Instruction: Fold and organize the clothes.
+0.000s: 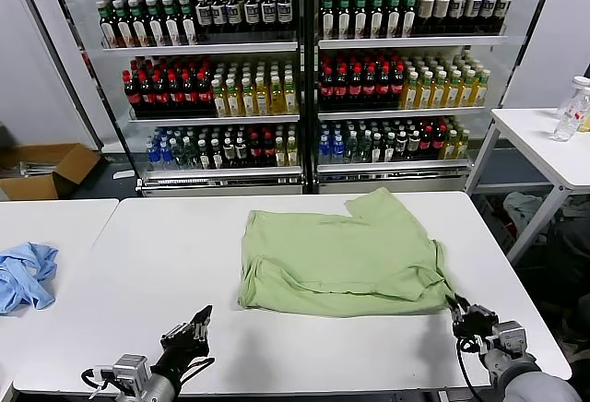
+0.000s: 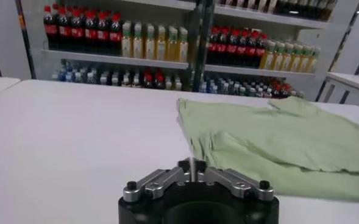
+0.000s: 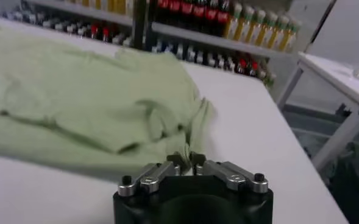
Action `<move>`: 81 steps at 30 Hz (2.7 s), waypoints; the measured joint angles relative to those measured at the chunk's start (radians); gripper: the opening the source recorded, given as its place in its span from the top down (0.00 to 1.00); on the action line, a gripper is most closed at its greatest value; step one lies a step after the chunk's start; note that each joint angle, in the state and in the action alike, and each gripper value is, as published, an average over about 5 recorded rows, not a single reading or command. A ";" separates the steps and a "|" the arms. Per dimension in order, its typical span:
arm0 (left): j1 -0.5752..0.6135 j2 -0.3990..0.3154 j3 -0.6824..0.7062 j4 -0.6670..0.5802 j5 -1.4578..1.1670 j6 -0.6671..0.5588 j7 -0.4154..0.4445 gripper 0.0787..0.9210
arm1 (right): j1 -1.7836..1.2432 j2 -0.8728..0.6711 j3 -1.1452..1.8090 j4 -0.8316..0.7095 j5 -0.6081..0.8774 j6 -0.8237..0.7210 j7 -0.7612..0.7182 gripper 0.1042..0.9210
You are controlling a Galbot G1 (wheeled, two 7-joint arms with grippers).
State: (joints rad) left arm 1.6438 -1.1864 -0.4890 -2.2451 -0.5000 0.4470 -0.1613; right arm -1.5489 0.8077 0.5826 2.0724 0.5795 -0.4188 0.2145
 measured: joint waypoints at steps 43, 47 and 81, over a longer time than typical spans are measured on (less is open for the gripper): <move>-1.055 -0.134 0.393 0.930 0.011 0.070 -0.115 0.12 | 1.181 0.377 -0.521 -1.092 -0.042 -0.098 -0.054 0.12; -1.095 -0.156 0.401 0.998 0.017 0.083 -0.114 0.12 | 1.211 0.414 -0.522 -1.175 -0.076 -0.083 -0.069 0.12; -1.175 -0.208 0.378 1.259 -0.037 0.107 -0.068 0.91 | 1.220 0.479 -0.542 -1.306 -0.143 -0.057 -0.138 0.72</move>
State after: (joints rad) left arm 0.4691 -1.3940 -0.1108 -0.9858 -0.5372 0.5542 -0.2289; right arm -0.3286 1.2865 0.0402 0.7666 0.4360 -0.4754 0.0770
